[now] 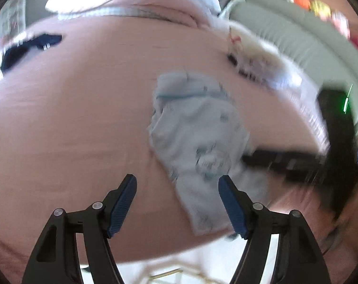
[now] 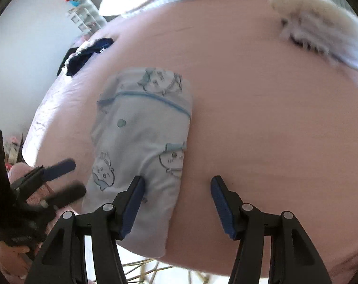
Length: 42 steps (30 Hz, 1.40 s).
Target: Fold clothes
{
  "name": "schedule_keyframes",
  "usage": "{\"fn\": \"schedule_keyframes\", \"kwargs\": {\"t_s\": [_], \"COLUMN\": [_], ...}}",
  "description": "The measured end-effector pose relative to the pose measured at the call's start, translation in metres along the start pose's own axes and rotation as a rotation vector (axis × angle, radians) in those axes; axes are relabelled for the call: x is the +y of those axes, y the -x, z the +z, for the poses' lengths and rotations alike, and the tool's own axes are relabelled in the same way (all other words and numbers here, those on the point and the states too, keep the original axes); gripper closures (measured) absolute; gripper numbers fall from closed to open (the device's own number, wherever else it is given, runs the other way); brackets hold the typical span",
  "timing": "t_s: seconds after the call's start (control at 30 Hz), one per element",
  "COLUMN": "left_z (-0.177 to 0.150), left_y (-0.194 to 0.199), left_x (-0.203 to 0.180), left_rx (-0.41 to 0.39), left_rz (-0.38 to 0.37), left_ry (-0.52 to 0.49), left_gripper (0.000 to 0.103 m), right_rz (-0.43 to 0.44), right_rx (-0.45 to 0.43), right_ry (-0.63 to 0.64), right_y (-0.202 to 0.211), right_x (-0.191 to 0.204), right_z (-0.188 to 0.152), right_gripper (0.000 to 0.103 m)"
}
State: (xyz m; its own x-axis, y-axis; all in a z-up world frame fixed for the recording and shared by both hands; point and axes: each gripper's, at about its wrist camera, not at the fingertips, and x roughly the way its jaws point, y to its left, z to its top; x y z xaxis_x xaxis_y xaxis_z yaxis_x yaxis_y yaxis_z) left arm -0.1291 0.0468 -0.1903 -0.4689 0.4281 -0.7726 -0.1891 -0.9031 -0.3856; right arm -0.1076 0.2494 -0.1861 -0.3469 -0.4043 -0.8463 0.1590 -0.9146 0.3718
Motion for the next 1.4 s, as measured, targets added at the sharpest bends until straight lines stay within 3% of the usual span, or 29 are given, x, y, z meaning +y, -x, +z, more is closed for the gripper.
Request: {"fn": "schedule_keyframes", "kwargs": {"t_s": [0.1,0.23,0.27,0.3,0.37,0.43,0.5,0.63,0.73,0.83,0.93,1.03,1.07,1.1,1.17,1.2,1.27,1.33,1.4], "left_z": [0.001,-0.008,-0.01,-0.014,-0.02,-0.025,-0.019,0.004,0.024,0.045,0.042,0.007,-0.007,-0.023,-0.041,-0.049,-0.054,-0.057,-0.06], "left_y": [-0.015,-0.015,-0.016,-0.017,-0.02,-0.019,-0.017,-0.022,-0.015,-0.007,0.019,0.04,0.04,0.036,0.032,0.031,0.028,0.03,0.027], "left_x": [0.019,0.02,0.018,0.015,0.009,0.006,0.005,-0.01,-0.019,-0.011,0.006,0.029,0.035,0.04,0.042,0.043,0.046,0.05,0.05], "left_rx": [0.013,-0.021,-0.016,-0.007,0.011,0.02,0.026,0.043,0.015,0.037,0.04,0.053,0.073,0.107,0.128,0.135,0.155,0.159,0.165], "left_rz": [-0.08,-0.102,-0.111,-0.122,-0.144,-0.152,-0.141,-0.047,0.049,0.117,0.101,-0.036,-0.086,-0.155,-0.186,-0.192,-0.201,-0.198,-0.201], "left_ry": [0.126,0.148,0.146,0.142,0.135,0.118,0.102,-0.041,-0.16,-0.182,-0.064,0.17,0.258,0.339,0.384,0.397,0.432,0.464,0.453], "left_gripper": [0.033,0.036,0.048,0.061,0.062,0.065,0.077,0.079,0.08,0.08,0.079,0.072,0.065,0.063,0.062,0.062,0.062,0.062,0.062], "right_rz": [0.114,0.204,0.224,0.253,0.293,0.272,0.254,0.217,0.275,0.293,0.289,0.237,0.197,0.16,0.139,0.132,0.184,0.134,0.103], "right_rx": [-0.034,-0.02,-0.019,0.006,0.042,0.029,0.016,0.019,0.057,0.108,0.152,0.05,-0.006,-0.058,-0.084,-0.091,-0.009,0.048,0.034], "right_ry": [-0.095,-0.172,-0.167,-0.135,-0.125,-0.121,-0.139,-0.171,-0.23,-0.22,-0.19,-0.244,-0.25,-0.254,-0.222,-0.204,-0.135,-0.048,0.041], "right_y": [0.002,-0.013,-0.014,-0.019,-0.029,-0.033,-0.032,-0.023,-0.018,-0.022,-0.022,0.008,0.02,0.03,0.03,0.03,0.011,-0.009,-0.019], "right_x": [-0.013,-0.029,-0.029,-0.025,-0.018,-0.015,-0.015,-0.015,-0.014,0.004,0.019,-0.006,-0.015,-0.024,-0.034,-0.039,-0.038,-0.028,-0.018], "right_z": [0.005,0.012,0.013,0.015,0.018,0.018,0.017,-0.001,-0.019,-0.03,-0.037,-0.028,-0.024,-0.018,0.003,0.014,0.036,0.053,0.059], "right_gripper": [0.043,0.039,0.045,0.058,0.059,0.06,0.066,0.075,0.078,0.078,0.076,0.076,0.068,0.053,0.039,0.039,0.039,0.039,0.039]}}
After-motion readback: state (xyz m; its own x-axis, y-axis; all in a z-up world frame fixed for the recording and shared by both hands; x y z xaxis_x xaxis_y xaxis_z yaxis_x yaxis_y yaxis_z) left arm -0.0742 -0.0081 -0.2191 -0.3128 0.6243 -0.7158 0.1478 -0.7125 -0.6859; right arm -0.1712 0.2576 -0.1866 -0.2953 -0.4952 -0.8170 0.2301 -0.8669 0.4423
